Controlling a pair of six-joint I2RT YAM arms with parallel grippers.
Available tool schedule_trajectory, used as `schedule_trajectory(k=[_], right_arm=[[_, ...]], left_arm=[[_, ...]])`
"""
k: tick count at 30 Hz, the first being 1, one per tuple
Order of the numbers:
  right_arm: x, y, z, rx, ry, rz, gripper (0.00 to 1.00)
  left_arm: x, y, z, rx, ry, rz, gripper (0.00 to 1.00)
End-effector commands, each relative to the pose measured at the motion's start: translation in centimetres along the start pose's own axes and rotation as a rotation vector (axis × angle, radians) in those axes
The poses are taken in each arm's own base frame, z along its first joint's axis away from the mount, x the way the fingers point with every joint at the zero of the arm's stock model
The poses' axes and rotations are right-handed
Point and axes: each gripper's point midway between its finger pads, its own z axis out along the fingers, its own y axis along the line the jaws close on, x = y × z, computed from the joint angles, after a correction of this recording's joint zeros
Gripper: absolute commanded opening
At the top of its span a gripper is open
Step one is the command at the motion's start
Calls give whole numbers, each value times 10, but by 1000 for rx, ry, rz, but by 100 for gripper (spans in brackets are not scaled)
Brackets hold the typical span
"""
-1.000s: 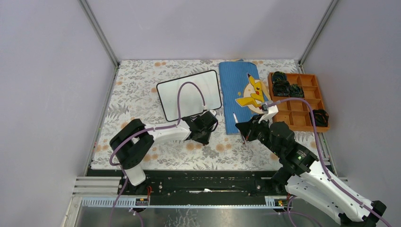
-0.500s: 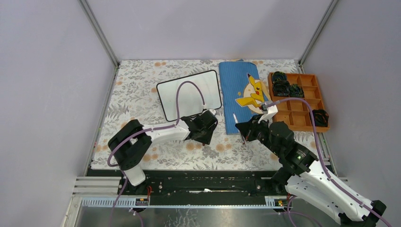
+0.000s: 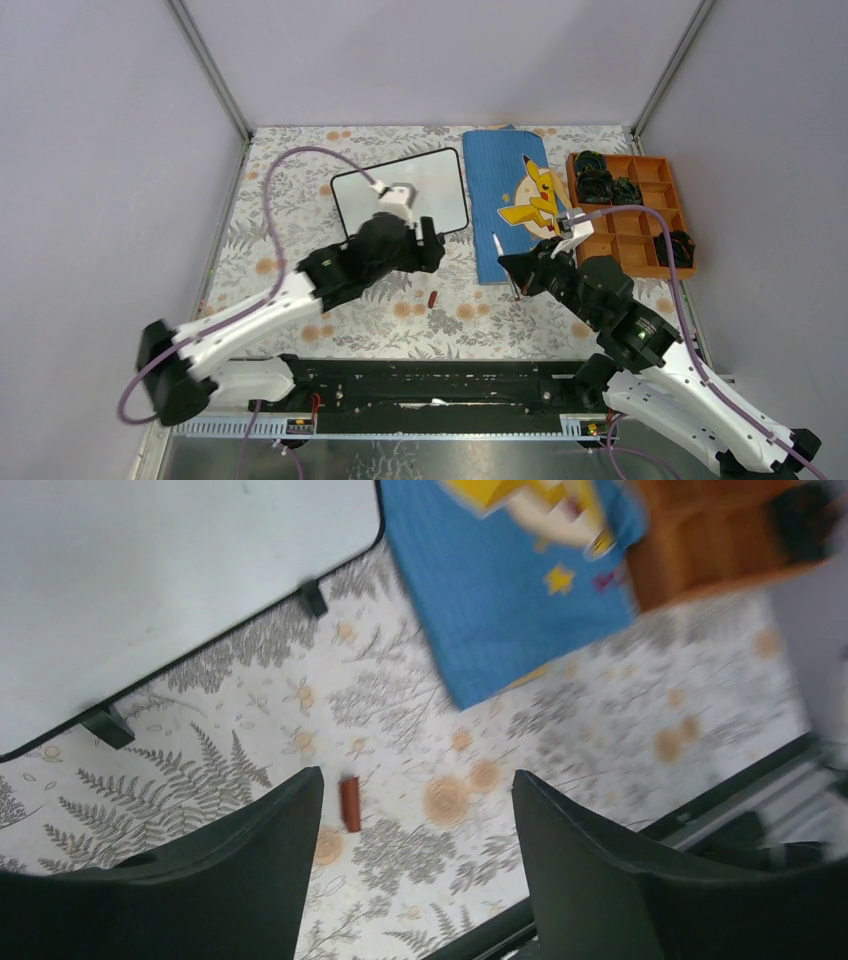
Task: Write a sentence on the whiteboard
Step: Place the pen cap at the center of the board, then write a sentence on the whiteboard.
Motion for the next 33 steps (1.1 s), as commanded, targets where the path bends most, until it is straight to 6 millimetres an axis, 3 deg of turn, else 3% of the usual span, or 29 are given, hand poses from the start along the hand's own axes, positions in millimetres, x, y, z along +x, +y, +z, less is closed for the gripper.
schedule_trajectory(k=[1, 3, 7, 14, 20, 28, 33], right_arm=[[-39, 37, -10, -161, -102, -32, 0], [-43, 51, -10, -237, -117, -35, 0], [-55, 87, -10, -416, -149, -28, 0], [-75, 141, -14, -687, -166, 29, 0], [-82, 161, -18, -795, -150, 65, 0], [-79, 166, -24, -836, -126, 69, 0], [-75, 169, -26, -858, -105, 65, 0]], left_arm=[[-56, -10, -57, 157, -329, -123, 80], [-73, -29, -90, 342, -462, -140, 83], [-81, -54, -138, 616, -607, -133, 85], [-83, -105, -180, 911, -556, -52, 86], [-87, -120, -187, 973, -520, -32, 84], [-89, -117, -181, 937, -516, -51, 80], [-94, -117, -186, 947, -534, -65, 72]])
